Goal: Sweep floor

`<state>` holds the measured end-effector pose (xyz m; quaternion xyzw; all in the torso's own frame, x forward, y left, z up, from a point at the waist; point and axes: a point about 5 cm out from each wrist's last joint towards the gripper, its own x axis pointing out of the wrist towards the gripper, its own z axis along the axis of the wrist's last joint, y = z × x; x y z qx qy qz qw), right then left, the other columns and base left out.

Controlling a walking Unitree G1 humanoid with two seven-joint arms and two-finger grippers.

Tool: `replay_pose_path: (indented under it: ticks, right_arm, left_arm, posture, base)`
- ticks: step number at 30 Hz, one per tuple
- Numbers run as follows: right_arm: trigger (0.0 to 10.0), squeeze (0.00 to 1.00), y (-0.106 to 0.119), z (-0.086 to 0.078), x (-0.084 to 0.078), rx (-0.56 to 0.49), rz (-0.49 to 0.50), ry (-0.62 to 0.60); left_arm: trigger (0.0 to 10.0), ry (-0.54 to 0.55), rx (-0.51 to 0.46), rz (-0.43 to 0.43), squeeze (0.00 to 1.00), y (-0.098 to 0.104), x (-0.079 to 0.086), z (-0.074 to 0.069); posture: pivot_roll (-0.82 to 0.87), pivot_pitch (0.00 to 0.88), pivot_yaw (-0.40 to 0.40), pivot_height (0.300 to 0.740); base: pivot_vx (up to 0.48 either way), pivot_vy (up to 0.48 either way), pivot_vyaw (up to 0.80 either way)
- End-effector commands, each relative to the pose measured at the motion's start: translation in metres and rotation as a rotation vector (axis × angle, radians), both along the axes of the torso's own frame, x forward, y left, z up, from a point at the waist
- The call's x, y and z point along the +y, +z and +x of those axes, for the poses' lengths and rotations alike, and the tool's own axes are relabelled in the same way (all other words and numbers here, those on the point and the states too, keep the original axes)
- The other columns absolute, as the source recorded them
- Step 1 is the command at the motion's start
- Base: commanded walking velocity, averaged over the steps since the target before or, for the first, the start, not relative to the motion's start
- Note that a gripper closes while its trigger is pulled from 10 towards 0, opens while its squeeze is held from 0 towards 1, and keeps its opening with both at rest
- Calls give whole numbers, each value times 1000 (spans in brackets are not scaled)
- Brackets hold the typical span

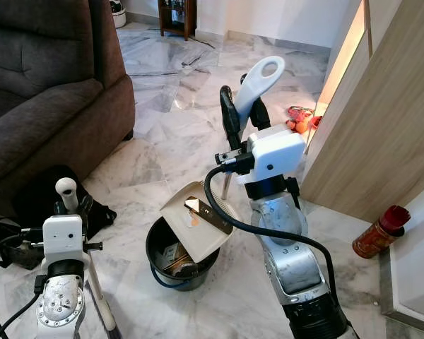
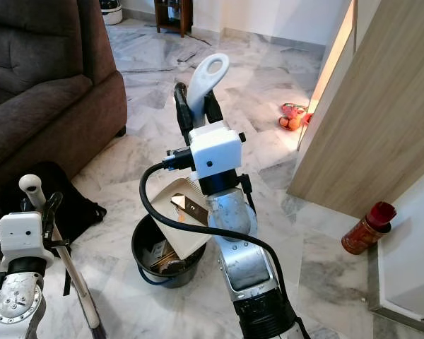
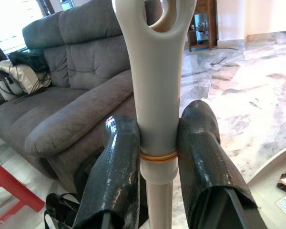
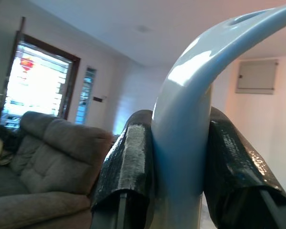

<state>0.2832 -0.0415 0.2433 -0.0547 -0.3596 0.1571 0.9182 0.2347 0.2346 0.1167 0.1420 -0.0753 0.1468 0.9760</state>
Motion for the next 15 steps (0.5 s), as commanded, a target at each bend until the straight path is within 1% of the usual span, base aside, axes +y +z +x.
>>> replay_pose_path:
  ticks: [1,10,15]
  right_arm:
    - [10000,0,14,-9,4,-70,26,50]
    - [10000,0,12,-7,5,-47,29,65]
    - [10000,0,9,-5,5,2,67,87]
  left_arm:
    - [10000,-1,-62,40,0,14,0,0]
    - [10000,2,-60,39,0,13,0,-1]
    - [10000,2,-62,39,0,13,0,0]
  posture:
    - [207,119,-35,740]
    - [206,126,-37,740]
    - [205,129,-34,740]
  base:
    - [0,0,0]
    - [0,0,0]
    - [0,0,0]
